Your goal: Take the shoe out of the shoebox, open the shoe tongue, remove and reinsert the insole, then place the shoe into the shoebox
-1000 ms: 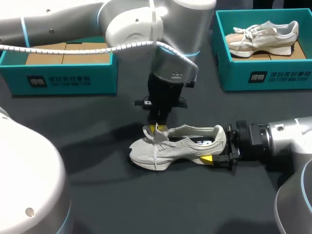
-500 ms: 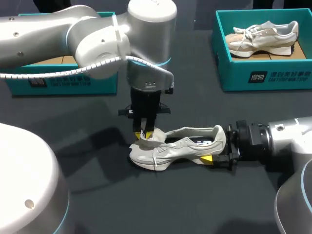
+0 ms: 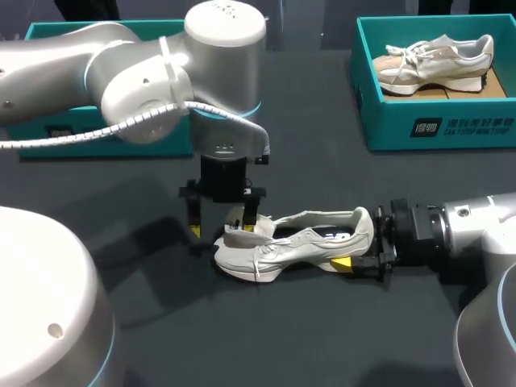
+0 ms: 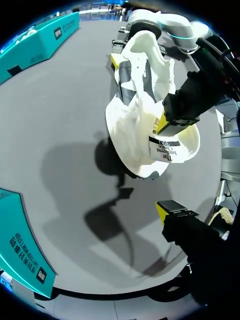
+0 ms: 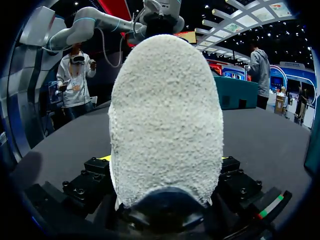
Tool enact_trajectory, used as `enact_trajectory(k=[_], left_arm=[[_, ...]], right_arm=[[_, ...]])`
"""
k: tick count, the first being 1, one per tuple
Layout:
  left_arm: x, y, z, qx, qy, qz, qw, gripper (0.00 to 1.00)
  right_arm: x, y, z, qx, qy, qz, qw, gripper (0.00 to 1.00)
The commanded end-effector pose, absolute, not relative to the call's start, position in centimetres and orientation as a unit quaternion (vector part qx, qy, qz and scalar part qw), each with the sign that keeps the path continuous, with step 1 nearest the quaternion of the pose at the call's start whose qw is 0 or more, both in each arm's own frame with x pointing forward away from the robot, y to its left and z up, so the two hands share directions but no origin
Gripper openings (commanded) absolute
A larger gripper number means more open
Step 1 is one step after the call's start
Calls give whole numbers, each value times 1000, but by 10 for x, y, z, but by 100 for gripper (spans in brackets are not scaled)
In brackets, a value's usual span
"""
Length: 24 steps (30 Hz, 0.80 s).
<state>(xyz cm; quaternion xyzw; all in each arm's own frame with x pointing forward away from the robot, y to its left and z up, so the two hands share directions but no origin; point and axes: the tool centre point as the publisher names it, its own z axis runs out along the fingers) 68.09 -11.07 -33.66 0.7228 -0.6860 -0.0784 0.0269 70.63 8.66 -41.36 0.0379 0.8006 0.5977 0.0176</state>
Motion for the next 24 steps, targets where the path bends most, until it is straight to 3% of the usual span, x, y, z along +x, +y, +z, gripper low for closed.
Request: enact_trajectory(k=[1, 8, 18, 21, 24], left_arm=[[679, -102, -328, 722, -688, -65, 38, 87], [691, -113, -293, 697, -715, -20, 55, 91], [705, -161, -244, 609, -792, 46, 20, 91], [708, -177, -234, 575, -815, 62, 14, 86], [709, -191, -222, 531, -843, 76, 25, 70]], right_arm=[[704, 87, -416, 38, 801, 597, 18, 0], [704, 87, -416, 38, 801, 597, 18, 0], [704, 87, -416, 38, 801, 597, 18, 0], [704, 87, -416, 38, 801, 597, 18, 0], [704, 87, -416, 38, 801, 597, 18, 0]])
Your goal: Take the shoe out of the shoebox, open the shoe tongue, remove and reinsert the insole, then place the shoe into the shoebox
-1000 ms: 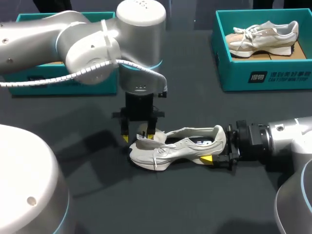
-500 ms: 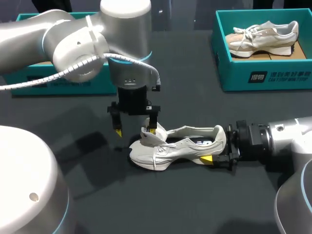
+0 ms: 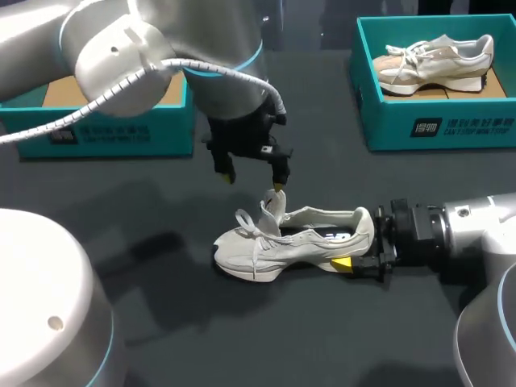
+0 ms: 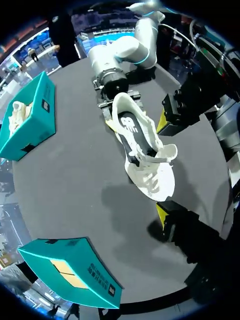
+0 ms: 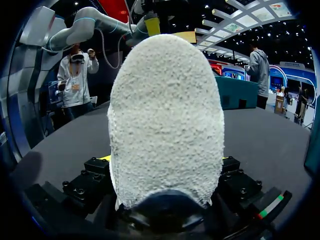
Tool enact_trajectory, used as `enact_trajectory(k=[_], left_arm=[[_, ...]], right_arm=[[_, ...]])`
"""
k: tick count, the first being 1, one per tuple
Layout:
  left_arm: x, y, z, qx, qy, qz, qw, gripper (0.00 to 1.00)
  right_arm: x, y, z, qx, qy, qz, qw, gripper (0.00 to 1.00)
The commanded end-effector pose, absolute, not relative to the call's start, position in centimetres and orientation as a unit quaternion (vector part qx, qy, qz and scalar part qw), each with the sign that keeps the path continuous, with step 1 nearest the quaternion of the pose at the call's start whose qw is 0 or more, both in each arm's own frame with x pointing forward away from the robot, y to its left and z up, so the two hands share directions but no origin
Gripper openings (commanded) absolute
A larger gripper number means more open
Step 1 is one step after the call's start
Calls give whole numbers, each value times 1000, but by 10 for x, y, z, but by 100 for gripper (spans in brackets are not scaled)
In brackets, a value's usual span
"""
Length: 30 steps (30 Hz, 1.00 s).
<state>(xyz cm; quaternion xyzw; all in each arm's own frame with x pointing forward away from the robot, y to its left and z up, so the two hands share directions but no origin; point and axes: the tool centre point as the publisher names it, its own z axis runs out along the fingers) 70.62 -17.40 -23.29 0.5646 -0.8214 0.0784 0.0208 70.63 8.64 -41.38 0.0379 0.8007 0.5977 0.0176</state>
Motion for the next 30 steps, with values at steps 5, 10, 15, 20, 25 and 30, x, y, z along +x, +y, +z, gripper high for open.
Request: enact_trajectory(k=[5, 10, 15, 20, 25, 30], left_arm=[[709, -205, -207, 438, -891, 98, 61, 0], [709, -215, -196, 355, -927, 96, 76, 0], [709, -215, -196, 355, -927, 96, 76, 0], [709, -215, -196, 355, -927, 96, 76, 0], [710, -224, -206, 265, -956, 103, 77, 0], [704, -234, -213, 176, -974, 137, 52, 0]], right_arm=[[704, 87, -416, 38, 801, 597, 18, 0], [704, 87, -416, 38, 801, 597, 18, 0], [704, 87, -416, 38, 801, 597, 18, 0], [704, 87, -416, 38, 801, 597, 18, 0], [704, 87, -416, 38, 801, 597, 18, 0], [704, 87, -416, 38, 801, 597, 18, 0]])
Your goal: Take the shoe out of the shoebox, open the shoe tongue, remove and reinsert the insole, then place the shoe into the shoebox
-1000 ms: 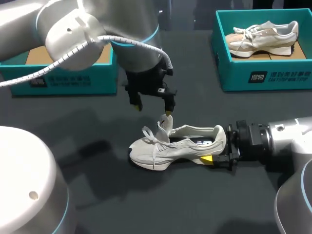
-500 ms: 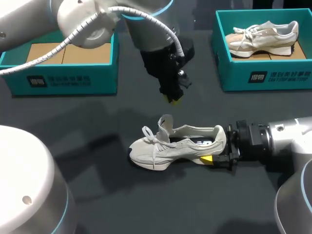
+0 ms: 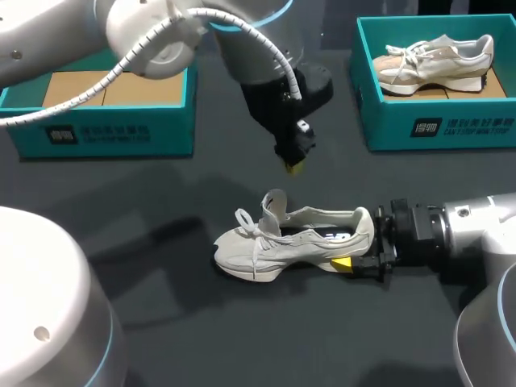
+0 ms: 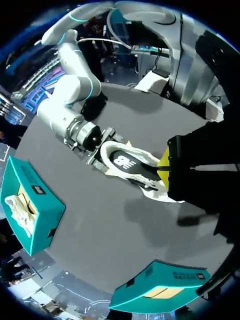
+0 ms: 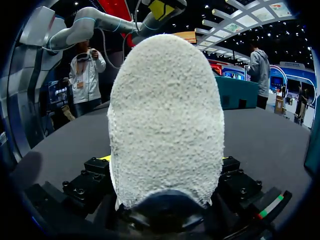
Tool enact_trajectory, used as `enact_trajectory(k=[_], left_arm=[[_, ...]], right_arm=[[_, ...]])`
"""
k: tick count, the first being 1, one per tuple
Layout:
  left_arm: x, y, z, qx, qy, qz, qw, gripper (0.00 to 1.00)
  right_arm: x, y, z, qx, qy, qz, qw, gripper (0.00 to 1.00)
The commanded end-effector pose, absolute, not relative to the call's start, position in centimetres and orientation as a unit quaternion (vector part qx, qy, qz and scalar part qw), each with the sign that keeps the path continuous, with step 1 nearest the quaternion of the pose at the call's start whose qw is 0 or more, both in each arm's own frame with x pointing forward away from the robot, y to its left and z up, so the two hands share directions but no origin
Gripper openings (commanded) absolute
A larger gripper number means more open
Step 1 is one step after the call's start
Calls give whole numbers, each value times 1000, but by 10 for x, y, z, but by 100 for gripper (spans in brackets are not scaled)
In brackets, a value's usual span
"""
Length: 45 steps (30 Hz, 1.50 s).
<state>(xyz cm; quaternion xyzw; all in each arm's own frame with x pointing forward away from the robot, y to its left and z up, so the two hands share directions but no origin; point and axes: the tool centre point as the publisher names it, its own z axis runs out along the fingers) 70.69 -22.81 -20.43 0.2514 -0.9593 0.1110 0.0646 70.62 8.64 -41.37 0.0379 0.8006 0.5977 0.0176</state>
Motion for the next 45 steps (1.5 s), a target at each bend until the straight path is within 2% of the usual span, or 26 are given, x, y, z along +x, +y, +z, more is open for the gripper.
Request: enact_trajectory(k=[1, 11, 19, 35, 45], left_arm=[[704, -234, -213, 176, -974, 137, 52, 0], [704, -234, -213, 176, -974, 137, 52, 0], [704, -256, -245, 129, -981, 120, 85, 0], [701, -266, -285, 62, -992, 88, 74, 0], [702, -266, -287, 59, -992, 79, 78, 0]], right_arm=[[704, 87, -416, 38, 801, 597, 18, 0], [704, 87, -416, 38, 801, 597, 18, 0], [704, 87, -416, 38, 801, 597, 18, 0], [704, 87, -416, 38, 801, 597, 18, 0], [704, 87, -416, 38, 801, 597, 18, 0]])
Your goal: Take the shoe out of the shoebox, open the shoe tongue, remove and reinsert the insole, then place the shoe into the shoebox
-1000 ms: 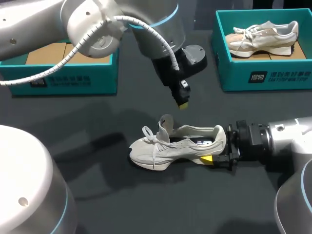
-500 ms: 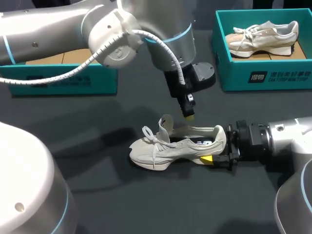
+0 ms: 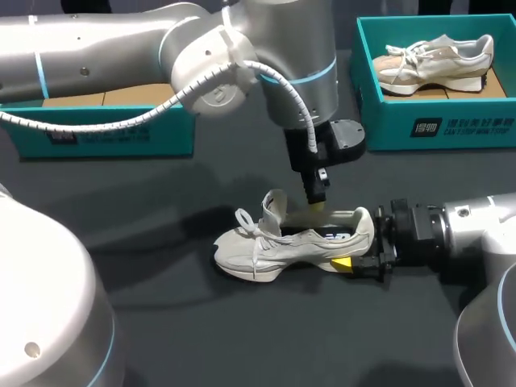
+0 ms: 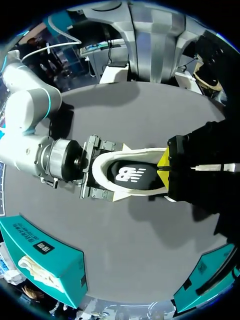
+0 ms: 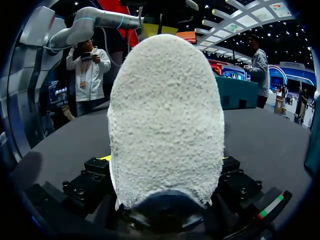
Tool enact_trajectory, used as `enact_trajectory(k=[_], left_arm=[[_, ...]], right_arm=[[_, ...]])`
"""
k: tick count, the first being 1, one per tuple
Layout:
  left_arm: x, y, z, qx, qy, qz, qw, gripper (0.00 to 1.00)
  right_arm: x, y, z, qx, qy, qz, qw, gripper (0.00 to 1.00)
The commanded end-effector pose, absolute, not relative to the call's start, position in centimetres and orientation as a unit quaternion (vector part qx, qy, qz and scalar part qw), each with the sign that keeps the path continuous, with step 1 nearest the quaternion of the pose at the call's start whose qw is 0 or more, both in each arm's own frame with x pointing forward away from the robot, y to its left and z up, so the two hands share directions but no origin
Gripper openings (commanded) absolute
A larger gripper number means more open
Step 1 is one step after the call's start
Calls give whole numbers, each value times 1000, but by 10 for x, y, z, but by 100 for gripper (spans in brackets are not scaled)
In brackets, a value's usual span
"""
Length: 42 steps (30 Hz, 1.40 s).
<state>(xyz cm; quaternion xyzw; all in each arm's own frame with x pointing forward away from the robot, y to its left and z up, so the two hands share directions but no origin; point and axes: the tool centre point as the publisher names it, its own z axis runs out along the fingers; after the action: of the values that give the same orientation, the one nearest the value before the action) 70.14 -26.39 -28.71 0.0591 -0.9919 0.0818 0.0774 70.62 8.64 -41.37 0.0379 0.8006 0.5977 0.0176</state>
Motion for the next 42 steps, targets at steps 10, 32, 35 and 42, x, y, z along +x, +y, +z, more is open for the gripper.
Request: enact_trajectory(k=[10, 32, 35, 42], left_arm=[[696, -273, -306, 51, -993, 80, 76, 0], [692, -265, -348, 39, -994, 63, 83, 0], [692, -261, -354, 32, -994, 60, 91, 0], [693, -248, -361, -2, -992, 62, 111, 0]], right_arm=[[704, 87, -416, 38, 801, 597, 18, 0], [704, 87, -416, 38, 801, 597, 18, 0], [704, 87, -416, 38, 801, 597, 18, 0], [704, 87, -416, 38, 801, 597, 18, 0]])
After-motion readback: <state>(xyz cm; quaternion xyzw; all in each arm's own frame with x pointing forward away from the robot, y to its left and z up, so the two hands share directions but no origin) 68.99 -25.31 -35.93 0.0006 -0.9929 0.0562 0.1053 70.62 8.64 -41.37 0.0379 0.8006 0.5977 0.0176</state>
